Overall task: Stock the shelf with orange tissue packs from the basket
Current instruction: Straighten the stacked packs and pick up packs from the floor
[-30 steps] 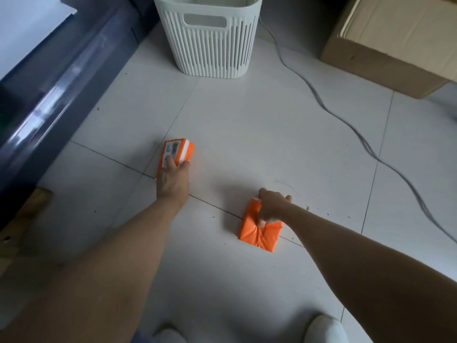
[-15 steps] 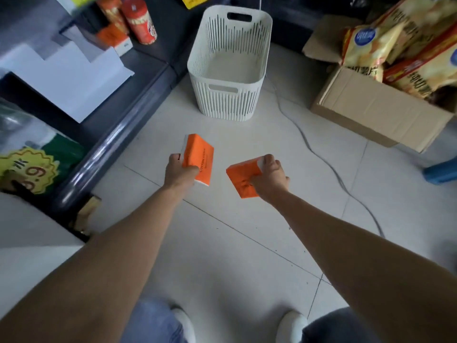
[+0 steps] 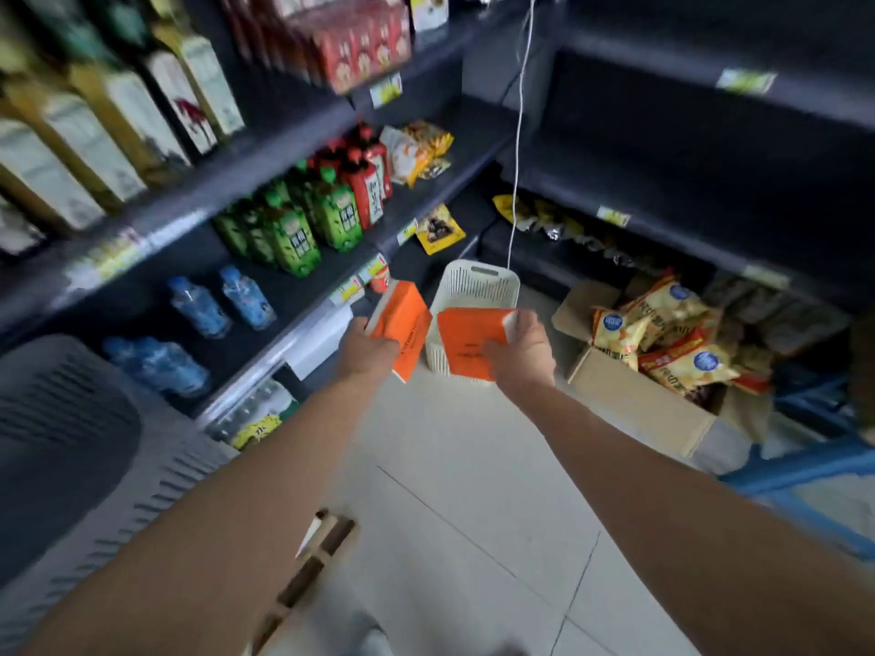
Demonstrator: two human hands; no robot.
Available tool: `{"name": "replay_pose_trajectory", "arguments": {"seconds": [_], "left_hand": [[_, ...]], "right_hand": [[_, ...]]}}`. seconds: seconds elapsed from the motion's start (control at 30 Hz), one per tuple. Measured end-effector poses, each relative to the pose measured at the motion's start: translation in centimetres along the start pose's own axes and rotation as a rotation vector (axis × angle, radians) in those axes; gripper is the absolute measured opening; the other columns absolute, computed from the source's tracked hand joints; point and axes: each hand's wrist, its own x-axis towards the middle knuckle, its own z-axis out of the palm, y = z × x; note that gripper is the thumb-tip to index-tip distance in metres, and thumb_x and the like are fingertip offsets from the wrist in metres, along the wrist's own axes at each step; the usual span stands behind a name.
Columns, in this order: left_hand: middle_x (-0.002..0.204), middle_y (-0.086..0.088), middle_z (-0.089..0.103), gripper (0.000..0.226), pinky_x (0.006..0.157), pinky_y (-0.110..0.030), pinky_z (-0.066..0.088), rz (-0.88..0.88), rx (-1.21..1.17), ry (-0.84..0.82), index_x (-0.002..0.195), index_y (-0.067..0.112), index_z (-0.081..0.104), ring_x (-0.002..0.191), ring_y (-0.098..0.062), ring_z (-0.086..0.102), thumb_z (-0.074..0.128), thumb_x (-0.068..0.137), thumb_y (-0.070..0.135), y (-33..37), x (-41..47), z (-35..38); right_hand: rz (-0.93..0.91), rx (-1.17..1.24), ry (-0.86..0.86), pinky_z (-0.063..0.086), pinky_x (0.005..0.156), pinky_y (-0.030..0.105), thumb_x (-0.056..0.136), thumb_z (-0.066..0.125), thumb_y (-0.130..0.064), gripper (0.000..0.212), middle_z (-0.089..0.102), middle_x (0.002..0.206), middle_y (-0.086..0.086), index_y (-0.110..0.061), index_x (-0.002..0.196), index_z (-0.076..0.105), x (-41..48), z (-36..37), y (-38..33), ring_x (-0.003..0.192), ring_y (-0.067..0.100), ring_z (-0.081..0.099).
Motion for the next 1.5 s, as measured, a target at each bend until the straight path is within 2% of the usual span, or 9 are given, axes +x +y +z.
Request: {"name": "replay_pose_trajectory", "arguments": {"seconds": [0.17, 0.37, 0.5, 0.6, 0.87, 1.03, 1.3, 1.4, 1.5], "left_hand": [[0.107, -0.015, 0.057, 0.037, 0.077, -0.029, 0.042, 0.108, -0.102, 0.144, 0.117, 0.004, 0.048, 0.1, -0.027, 0.057, 0.055, 0.081, 0.002, 10.3, -4.9, -11.2], [0.101, -0.007, 0.045, 0.039, 0.067, -0.026, 0.038, 0.226, -0.157, 0.334, 0.119, 0.01, 0.037, 0.093, -0.023, 0.052, 0.056, 0.085, 0.008, 17.2, -11.0, -23.1], [0.09, -0.001, 0.046, 0.032, 0.064, -0.027, 0.037, 0.268, -0.181, 0.495, 0.105, 0.013, 0.033, 0.081, -0.019, 0.047, 0.056, 0.085, 0.006, 18.1, -14.9, -29.8], [0.079, 0.0, 0.043, 0.032, 0.051, -0.027, 0.036, 0.265, -0.178, 0.605, 0.103, 0.014, 0.03, 0.066, -0.017, 0.046, 0.055, 0.085, 0.007, 17.3, -17.5, -34.4], [0.084, -0.004, 0.049, 0.034, 0.041, -0.026, 0.041, 0.215, -0.158, 0.773, 0.109, 0.014, 0.035, 0.065, -0.019, 0.052, 0.052, 0.086, -0.003, 14.3, -21.3, -44.6], [0.096, -0.009, 0.052, 0.034, 0.069, -0.029, 0.039, 0.231, -0.104, 0.84, 0.102, 0.014, 0.04, 0.087, -0.02, 0.05, 0.055, 0.082, -0.008, 13.6, -18.5, -49.4], [0.121, -0.013, 0.043, 0.038, 0.075, -0.026, 0.04, 0.265, 0.141, 0.802, 0.114, 0.008, 0.056, 0.098, -0.029, 0.054, 0.061, 0.08, -0.007, 13.6, -10.5, -55.2], [0.13, -0.018, 0.035, 0.04, 0.076, -0.028, 0.041, 0.279, 0.285, 0.745, 0.121, 0.006, 0.054, 0.094, -0.032, 0.053, 0.058, 0.083, -0.006, 14.2, -7.9, -56.4], [0.13, -0.018, 0.036, 0.039, 0.083, -0.029, 0.044, 0.302, 0.378, 0.71, 0.123, 0.006, 0.053, 0.104, -0.036, 0.055, 0.055, 0.085, -0.005, 14.6, -5.6, -57.0]], "right_hand": [[-0.158, 0.086, 0.006, 0.04, 0.1, 0.045, 0.08, 0.059, -0.02, 0.04, 0.056, 0.119, 0.006, -0.016, 0.118, 0.047, -4.8, -5.3, -13.1, 0.111, 0.029, 0.054], [-0.433, 0.169, -0.032, 0.038, 0.101, 0.045, 0.084, 0.061, -0.022, 0.048, 0.056, 0.12, 0.008, -0.014, 0.127, 0.042, -10.6, -8.3, -25.7, 0.113, 0.031, 0.052], [-0.615, 0.255, -0.162, 0.048, 0.088, 0.04, 0.088, 0.063, -0.021, 0.054, 0.058, 0.116, 0.009, -0.012, 0.134, 0.035, -14.6, -8.0, -31.3, 0.1, 0.029, 0.058], [-0.732, 0.238, -0.246, 0.042, 0.098, 0.048, 0.088, 0.063, -0.023, 0.049, 0.057, 0.106, 0.005, -0.011, 0.128, 0.037, -17.6, -6.7, -34.6, 0.105, 0.031, 0.059], [-0.901, 0.268, -0.373, 0.048, 0.09, 0.05, 0.087, 0.065, -0.023, 0.042, 0.055, 0.106, 0.004, -0.018, 0.119, 0.039, -23.7, -1.4, -41.6, 0.103, 0.03, 0.058], [-0.887, 0.299, -0.37, 0.048, 0.091, 0.051, 0.085, 0.067, -0.022, 0.042, 0.057, 0.113, 0.009, -0.019, 0.117, 0.04, -23.7, 2.2, -45.3, 0.105, 0.031, 0.056], [-0.851, 0.331, -0.25, 0.05, 0.084, 0.055, 0.084, 0.067, -0.022, 0.035, 0.044, 0.084, -0.002, -0.023, 0.095, 0.034, -20.7, 6.4, -50.8, 0.089, 0.027, 0.055], [-0.828, 0.332, -0.2, 0.048, 0.09, 0.052, 0.084, 0.069, -0.022, 0.034, 0.043, 0.095, 0.003, -0.021, 0.098, 0.038, -19.7, 7.4, -52.2, 0.097, 0.028, 0.05], [-0.826, 0.24, -0.149, 0.038, 0.102, 0.045, 0.084, 0.069, -0.022, 0.047, 0.039, 0.127, 0.014, -0.012, 0.122, 0.044, -18.4, 8.3, -53.3, 0.122, 0.033, 0.037]]}}
